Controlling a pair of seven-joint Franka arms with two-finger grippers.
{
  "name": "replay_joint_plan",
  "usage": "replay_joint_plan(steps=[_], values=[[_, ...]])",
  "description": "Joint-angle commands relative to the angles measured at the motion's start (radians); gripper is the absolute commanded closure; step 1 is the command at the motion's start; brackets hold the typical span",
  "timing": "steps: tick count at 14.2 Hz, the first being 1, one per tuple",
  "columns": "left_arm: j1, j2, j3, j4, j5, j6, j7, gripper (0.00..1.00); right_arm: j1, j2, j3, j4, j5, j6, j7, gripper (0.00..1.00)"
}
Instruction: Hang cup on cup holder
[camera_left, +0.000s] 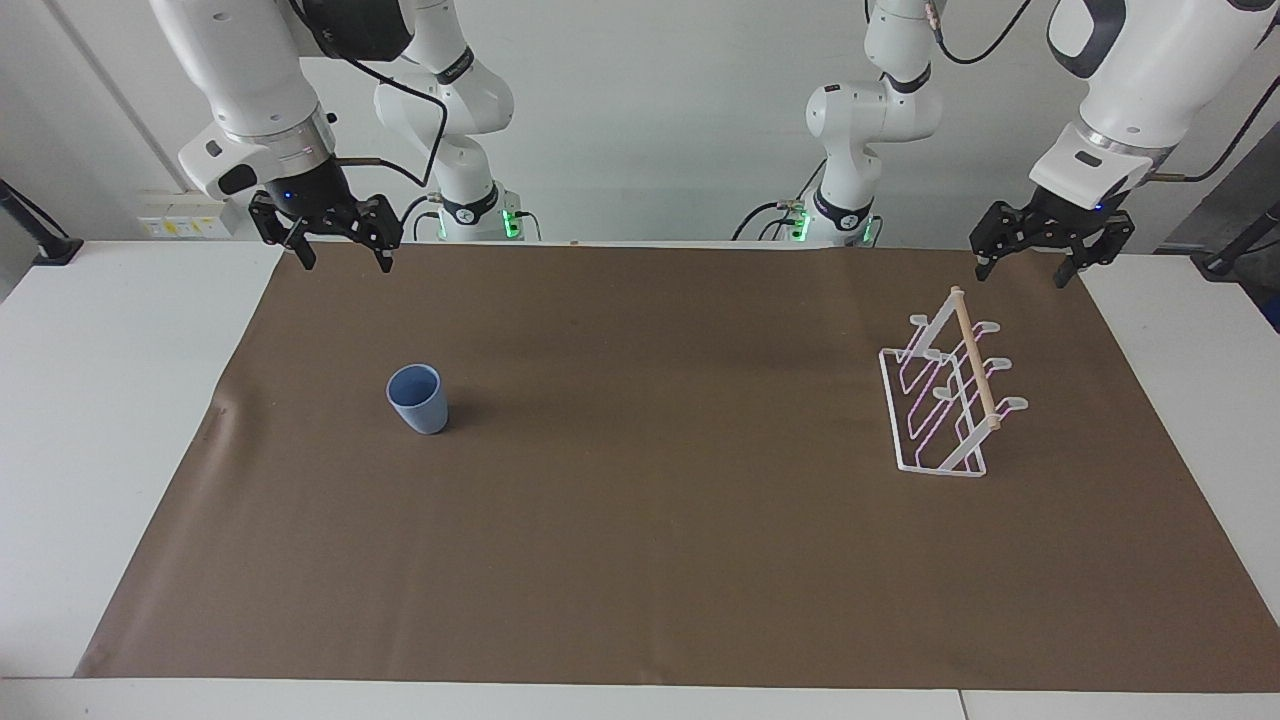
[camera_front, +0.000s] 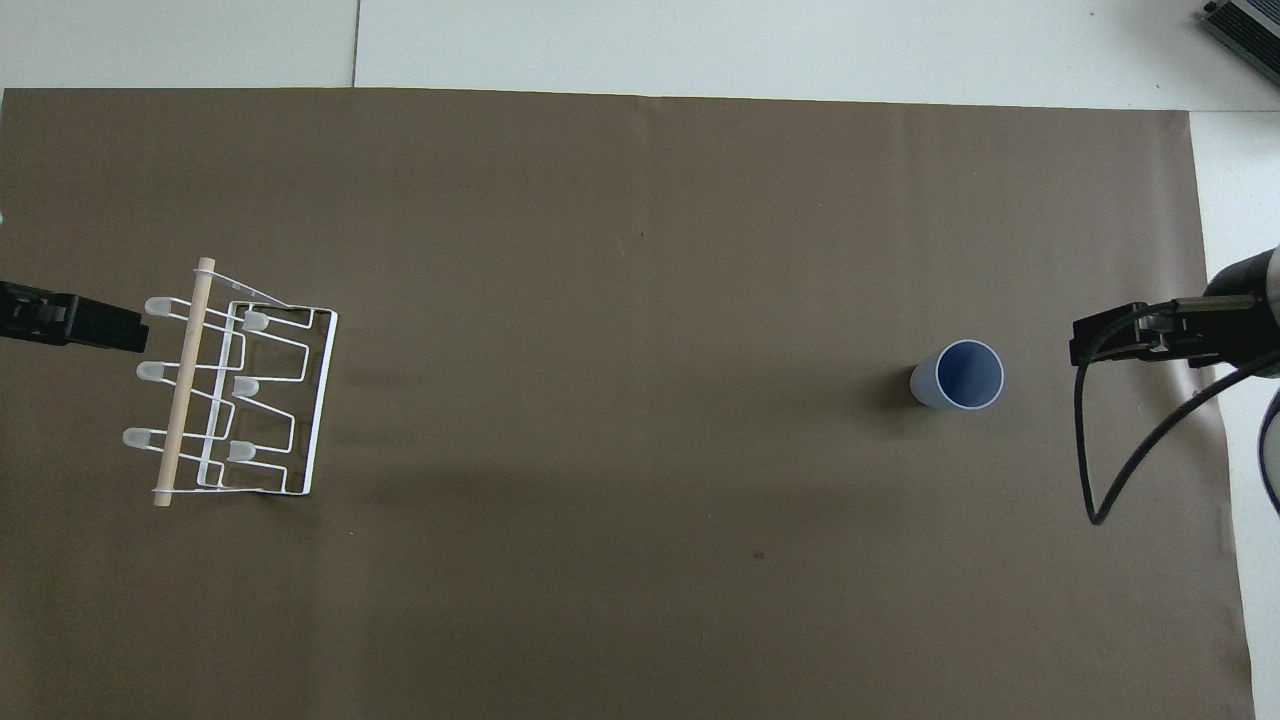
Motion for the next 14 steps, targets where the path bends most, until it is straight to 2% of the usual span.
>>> replay_joint_plan(steps=[1, 14], values=[[-0.012, -0.027, 0.008, -0.032, 0.000, 0.022, 0.009, 0.00, -0.004, -0.020, 0.002, -0.022, 0.016, 0.001, 0.002, 0.00], [-0.012, -0.027, 0.008, -0.035, 0.000, 0.025, 0.000, 0.00, -0.018, -0.035, 0.000, -0.054, 0.017, 0.012, -0.047, 0.00]])
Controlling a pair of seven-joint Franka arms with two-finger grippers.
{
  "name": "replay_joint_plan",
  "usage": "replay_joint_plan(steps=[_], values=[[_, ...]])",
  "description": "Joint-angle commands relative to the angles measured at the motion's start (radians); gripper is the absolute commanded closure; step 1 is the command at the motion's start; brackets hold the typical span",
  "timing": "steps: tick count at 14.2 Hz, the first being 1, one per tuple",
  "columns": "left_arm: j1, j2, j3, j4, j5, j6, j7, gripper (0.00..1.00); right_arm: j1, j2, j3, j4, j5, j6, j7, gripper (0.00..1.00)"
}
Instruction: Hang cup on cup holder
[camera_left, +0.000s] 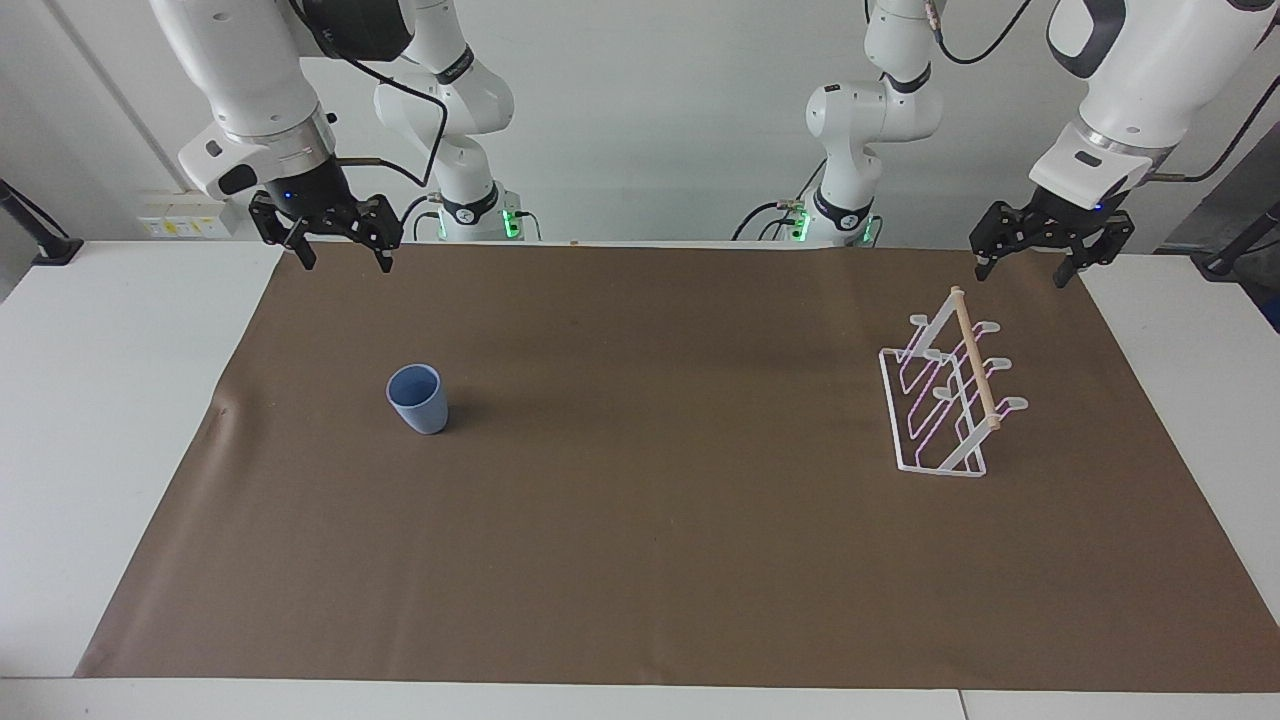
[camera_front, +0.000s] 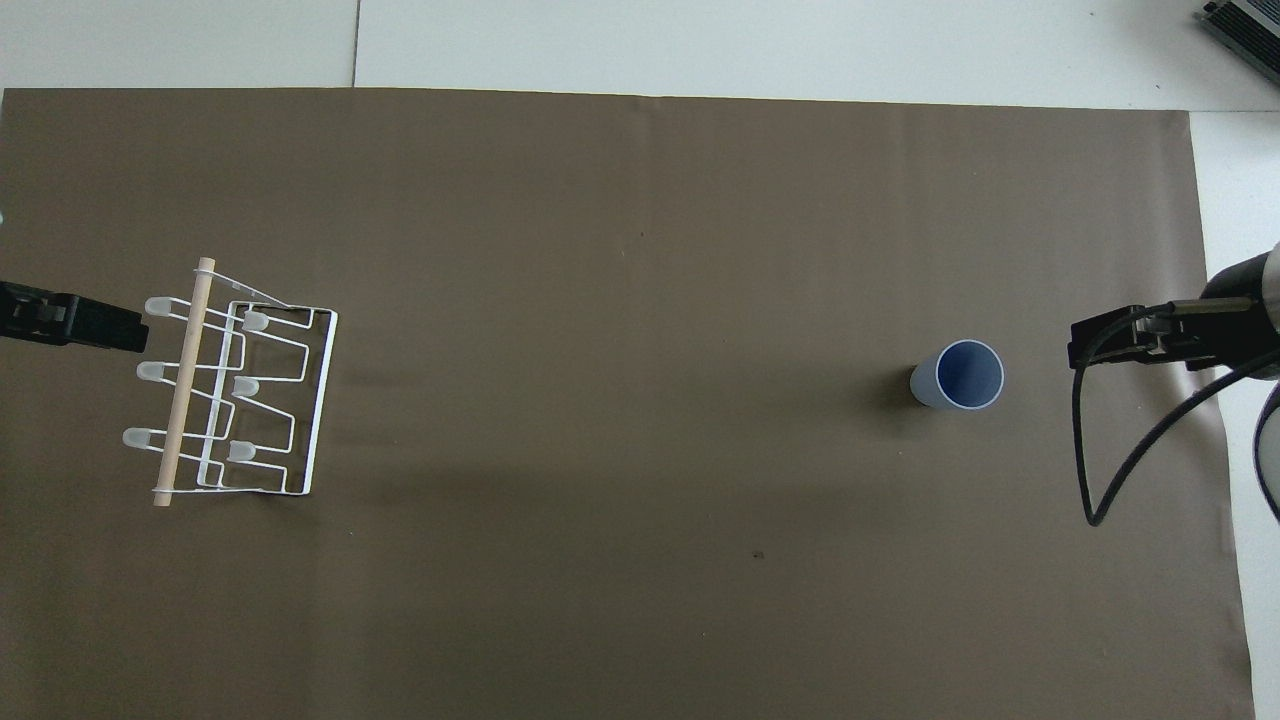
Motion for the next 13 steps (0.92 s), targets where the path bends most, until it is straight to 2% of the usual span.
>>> replay_joint_plan(steps=[1, 7, 13], values=[[-0.012, -0.027, 0.008, -0.035, 0.000, 0.024, 0.000, 0.00, -0.030, -0.033, 0.001, -0.050, 0.017, 0.041, -0.057, 0.00], [-0.012, -0.027, 0.008, -0.033, 0.000, 0.024, 0.002, 0.00, -0.024, -0.068, 0.001, -0.248, 0.021, 0.265, -0.085, 0.00], [-0.012, -0.027, 0.008, -0.036, 0.000, 0.026, 0.002, 0.00, -0.040, -0.043, 0.001, -0.420, 0.025, 0.502, -0.165, 0.00]])
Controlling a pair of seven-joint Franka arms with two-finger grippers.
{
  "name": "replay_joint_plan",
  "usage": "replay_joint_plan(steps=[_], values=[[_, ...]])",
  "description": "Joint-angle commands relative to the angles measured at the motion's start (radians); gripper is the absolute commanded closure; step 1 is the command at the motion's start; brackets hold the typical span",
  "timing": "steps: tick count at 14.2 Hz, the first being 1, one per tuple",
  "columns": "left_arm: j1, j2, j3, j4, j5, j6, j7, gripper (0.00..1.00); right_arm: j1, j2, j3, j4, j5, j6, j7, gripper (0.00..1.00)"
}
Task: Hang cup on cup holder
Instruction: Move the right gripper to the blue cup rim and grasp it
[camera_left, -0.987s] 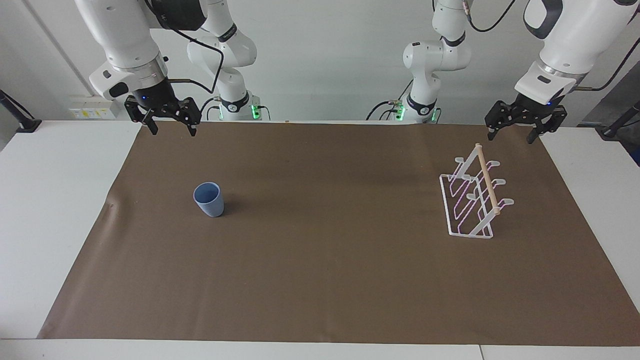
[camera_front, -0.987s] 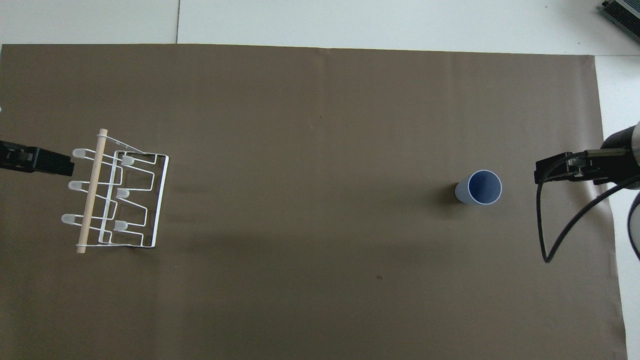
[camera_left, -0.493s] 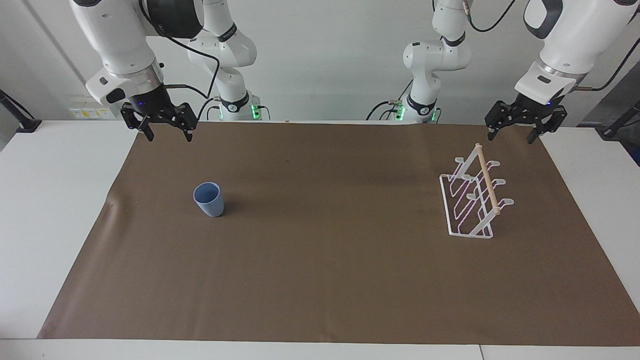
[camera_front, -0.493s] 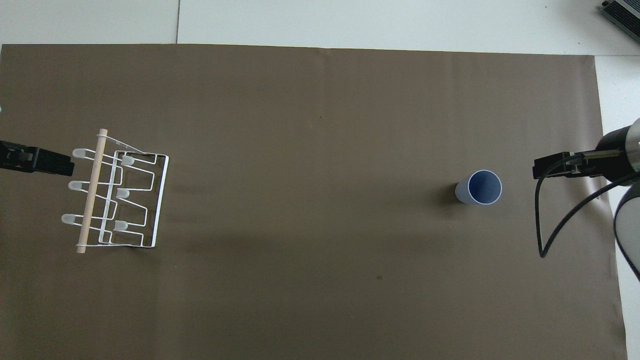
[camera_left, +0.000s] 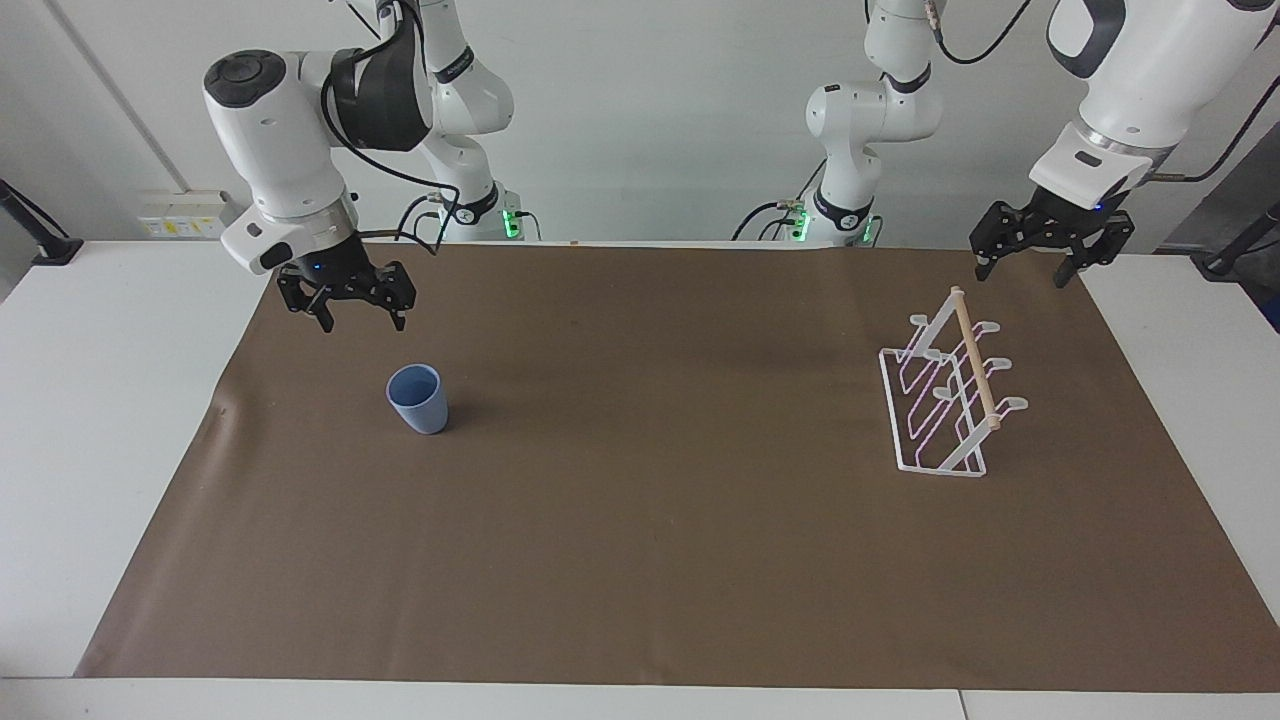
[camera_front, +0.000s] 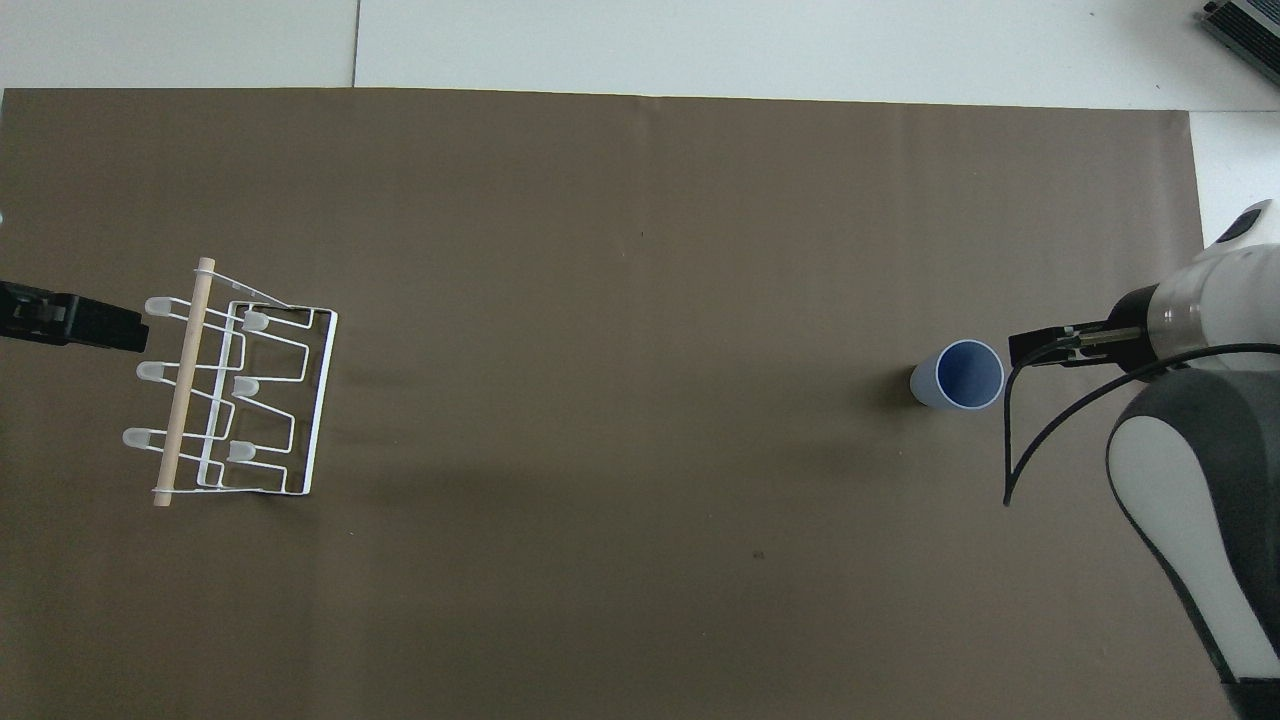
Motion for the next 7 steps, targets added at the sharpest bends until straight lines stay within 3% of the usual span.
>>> replay_joint_plan(steps=[1, 4, 7], values=[[-0.012, -0.027, 0.008, -0.036, 0.000, 0.025, 0.000, 0.00, -0.024, -0.008, 0.003, -0.105, 0.024, 0.120, -0.062, 0.00], [-0.012, -0.027, 0.007, -0.037, 0.000, 0.027, 0.000, 0.00, -0.059, 0.067, 0.003, -0.122, 0.058, 0.166, -0.171, 0.00], [-0.018, -0.027, 0.005, -0.037, 0.000, 0.027, -0.001, 0.00, -0.085, 0.076, 0.002, -0.156, 0.101, 0.180, -0.272, 0.00]])
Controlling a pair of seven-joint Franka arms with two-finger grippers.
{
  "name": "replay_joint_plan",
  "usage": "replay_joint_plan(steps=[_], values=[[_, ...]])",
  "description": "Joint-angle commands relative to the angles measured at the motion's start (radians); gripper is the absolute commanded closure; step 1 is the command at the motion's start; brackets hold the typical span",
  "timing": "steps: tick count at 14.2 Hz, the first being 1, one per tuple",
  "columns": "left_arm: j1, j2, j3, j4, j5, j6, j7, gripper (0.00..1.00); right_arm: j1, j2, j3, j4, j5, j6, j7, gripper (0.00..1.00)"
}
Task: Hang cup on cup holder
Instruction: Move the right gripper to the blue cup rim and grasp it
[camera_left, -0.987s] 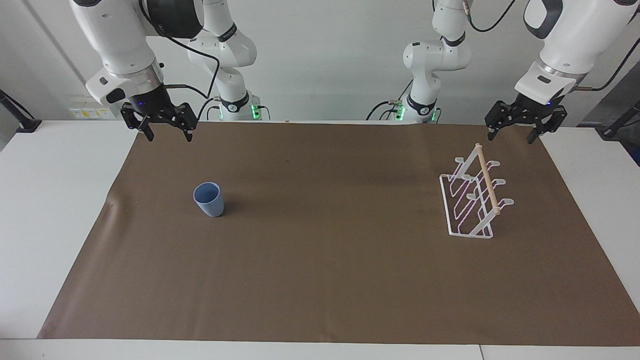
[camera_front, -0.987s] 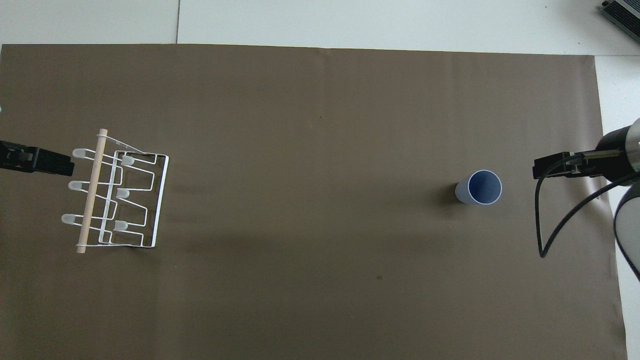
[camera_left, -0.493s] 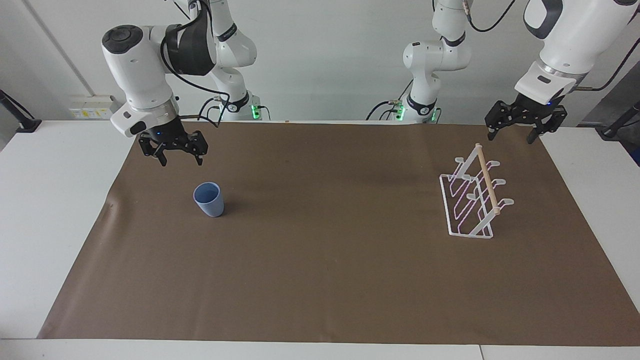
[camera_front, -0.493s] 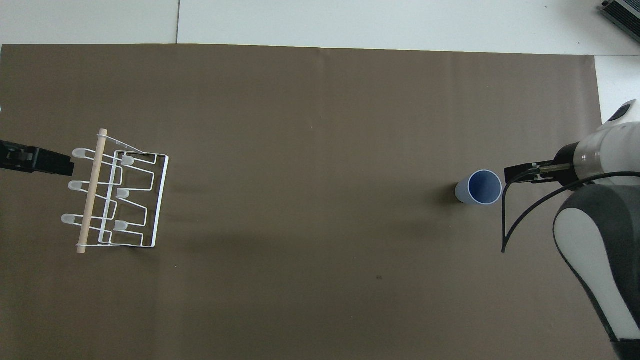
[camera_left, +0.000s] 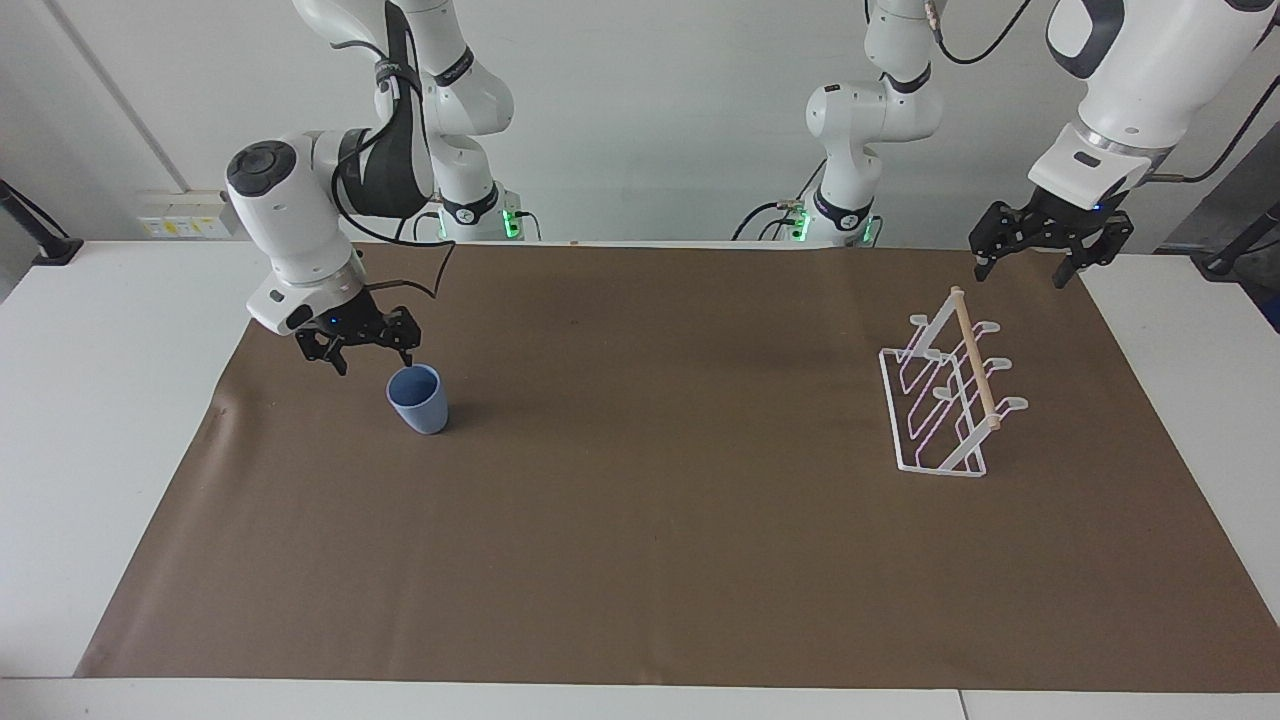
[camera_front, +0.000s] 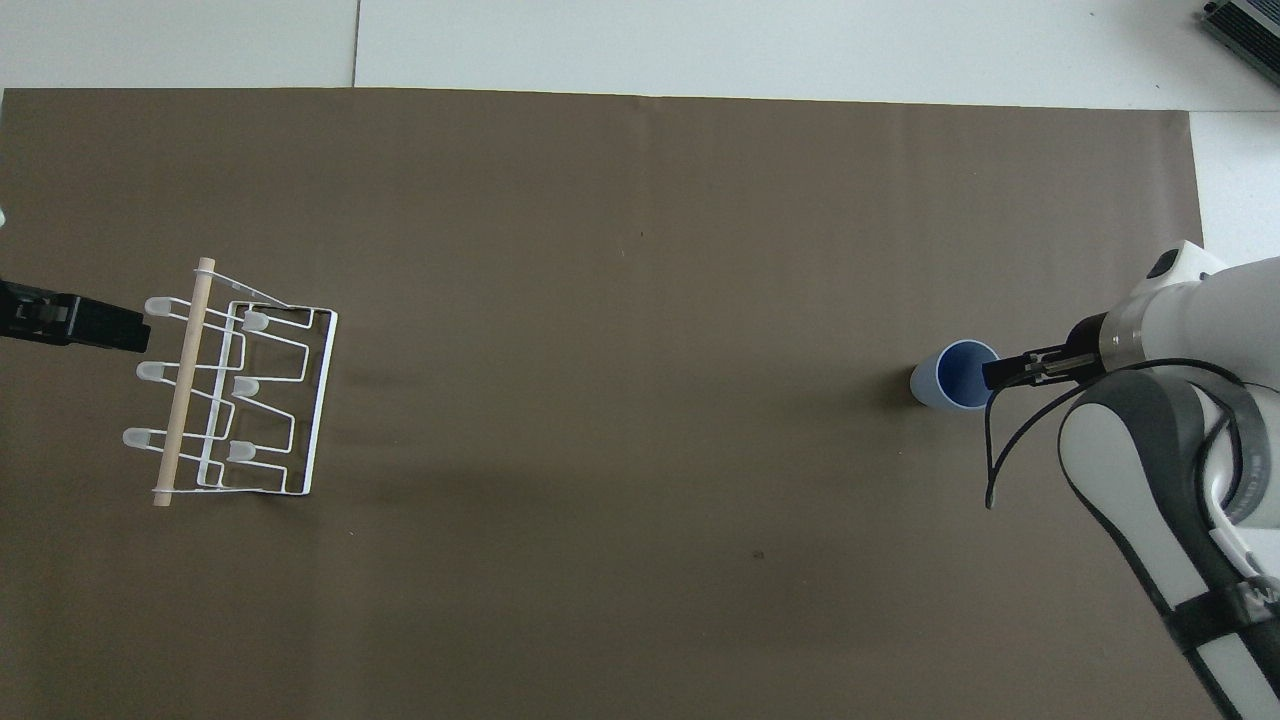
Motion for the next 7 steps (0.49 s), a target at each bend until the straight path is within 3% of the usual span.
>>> replay_joint_plan(steps=[1, 4, 7], values=[[-0.021, -0.027, 0.008, -0.037, 0.000, 0.026, -0.001, 0.00, -0.026, -0.003, 0.004, -0.053, 0.032, 0.047, -0.074, 0.00], [-0.021, -0.027, 0.008, -0.037, 0.000, 0.026, -0.001, 0.00, -0.023, 0.009, 0.006, -0.087, 0.045, 0.130, -0.061, 0.00], [-0.030, -0.027, 0.008, -0.038, 0.000, 0.026, -0.003, 0.00, -0.015, 0.015, 0.006, -0.086, 0.138, 0.170, -0.054, 0.00]])
